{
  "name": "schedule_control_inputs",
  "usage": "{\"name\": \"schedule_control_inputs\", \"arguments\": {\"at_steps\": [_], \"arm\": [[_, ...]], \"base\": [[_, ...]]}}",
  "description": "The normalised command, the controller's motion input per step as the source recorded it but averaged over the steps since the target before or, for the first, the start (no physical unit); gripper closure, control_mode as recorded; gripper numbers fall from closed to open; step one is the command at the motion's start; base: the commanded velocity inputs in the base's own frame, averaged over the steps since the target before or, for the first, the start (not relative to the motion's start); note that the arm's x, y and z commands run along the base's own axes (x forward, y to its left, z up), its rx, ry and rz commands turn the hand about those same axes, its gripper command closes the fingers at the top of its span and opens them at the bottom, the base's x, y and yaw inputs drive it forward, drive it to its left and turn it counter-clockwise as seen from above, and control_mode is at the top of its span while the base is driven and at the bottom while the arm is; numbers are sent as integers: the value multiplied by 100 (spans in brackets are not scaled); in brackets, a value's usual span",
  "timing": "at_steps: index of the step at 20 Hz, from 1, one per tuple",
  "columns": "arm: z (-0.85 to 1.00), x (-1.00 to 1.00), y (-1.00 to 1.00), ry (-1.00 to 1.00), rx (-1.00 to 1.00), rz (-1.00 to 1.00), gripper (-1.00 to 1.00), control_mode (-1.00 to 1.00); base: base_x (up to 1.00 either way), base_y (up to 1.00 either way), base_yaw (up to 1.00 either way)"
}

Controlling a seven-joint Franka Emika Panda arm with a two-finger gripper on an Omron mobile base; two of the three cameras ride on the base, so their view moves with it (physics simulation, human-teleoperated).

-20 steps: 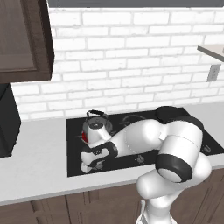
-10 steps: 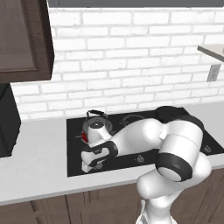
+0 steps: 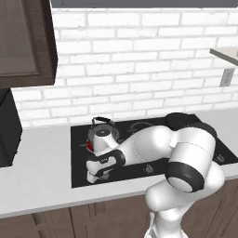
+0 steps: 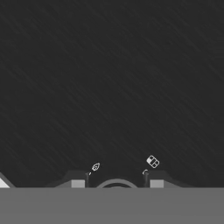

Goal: Pick the kettle from the counter and place it on a stove burner. Then turn the burner on.

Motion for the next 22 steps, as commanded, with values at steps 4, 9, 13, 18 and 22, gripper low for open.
{"name": "schedule_control_inputs", "arguments": {"at_steps": [4, 9, 13, 18, 22], "arm": [[0, 0, 0, 0, 0, 0, 100, -100], [0, 0, 0, 0, 0, 0, 100, -100], [0, 0, 0, 0, 0, 0, 100, -100], [0, 0, 0, 0, 0, 0, 100, -100], [0, 0, 0, 1, 0, 0, 100, -100]], "base": [[0, 0, 0], [0, 0, 0], [0, 0, 0], [0, 0, 0], [0, 0, 0]]}}
